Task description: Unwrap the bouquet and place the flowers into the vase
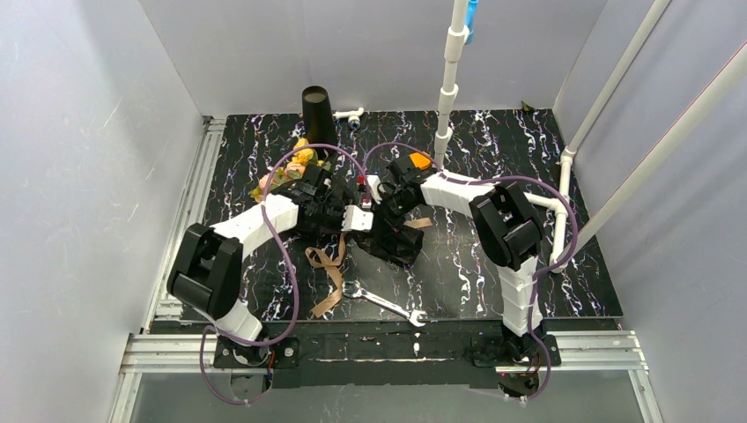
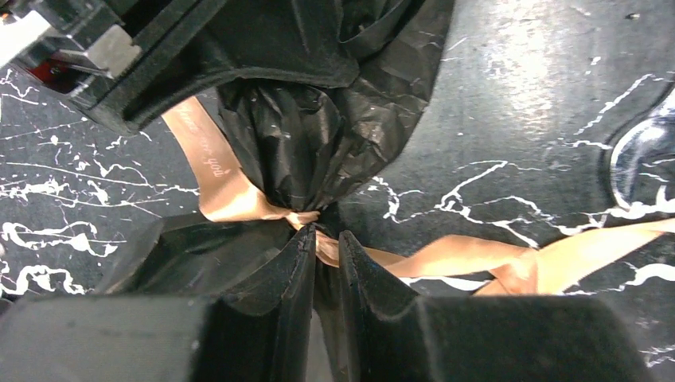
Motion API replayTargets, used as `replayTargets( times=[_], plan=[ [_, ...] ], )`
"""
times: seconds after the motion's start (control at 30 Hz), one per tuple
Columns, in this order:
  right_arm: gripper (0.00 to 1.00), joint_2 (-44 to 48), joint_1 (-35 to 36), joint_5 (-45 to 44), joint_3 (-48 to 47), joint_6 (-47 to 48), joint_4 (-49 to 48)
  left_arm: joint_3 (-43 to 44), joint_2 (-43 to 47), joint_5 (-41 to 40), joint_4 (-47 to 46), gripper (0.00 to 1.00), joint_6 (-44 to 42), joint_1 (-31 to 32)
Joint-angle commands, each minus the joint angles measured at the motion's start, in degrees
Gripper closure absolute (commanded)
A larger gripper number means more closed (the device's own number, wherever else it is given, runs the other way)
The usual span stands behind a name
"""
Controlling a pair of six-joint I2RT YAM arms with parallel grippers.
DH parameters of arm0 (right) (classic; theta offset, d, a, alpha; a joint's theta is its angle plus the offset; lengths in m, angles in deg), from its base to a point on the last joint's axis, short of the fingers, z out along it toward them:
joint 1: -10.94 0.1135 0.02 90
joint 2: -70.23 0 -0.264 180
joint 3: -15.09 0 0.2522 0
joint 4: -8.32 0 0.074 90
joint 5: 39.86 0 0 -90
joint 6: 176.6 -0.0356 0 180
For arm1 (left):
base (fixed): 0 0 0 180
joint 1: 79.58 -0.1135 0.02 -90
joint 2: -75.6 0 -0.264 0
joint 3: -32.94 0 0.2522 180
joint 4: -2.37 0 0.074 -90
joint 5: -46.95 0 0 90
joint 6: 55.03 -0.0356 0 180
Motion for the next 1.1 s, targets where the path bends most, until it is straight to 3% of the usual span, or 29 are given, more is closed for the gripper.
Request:
replayTargets(
  times=[0.0, 0.6, 0.73, 0.87, 1.07],
  plan=[
    [0.99, -4.6, 1.7, -4.9, 2.2, 3.5, 9.1, 3.5, -2.8, 0.3, -0.8, 0.84, -1.5, 0.0],
    [0.99, -4.6, 1.0, -3.2, 2.2, 3.1, 10.3, 1.2, -10.0, -5.1, 0.5, 0.77, -7.2, -2.4],
    [0.99, -5.2, 0.1, -3.1, 1.5, 3.2, 11.2, 0.6, -10.3, -6.2, 1.5, 0.84, -8.0, -4.0],
    [0.99, -5.7, -0.4, -3.1, 1.4, 2.6, 11.4, 1.2, -8.7, -4.9, 1.8, 1.00, -7.5, -4.2],
    [0.99, -6.9, -1.3, -3.0, 0.8, -0.5, 10.3, 1.7, -3.1, -0.7, 3.0, 1.00, -7.5, -3.9]
  ],
)
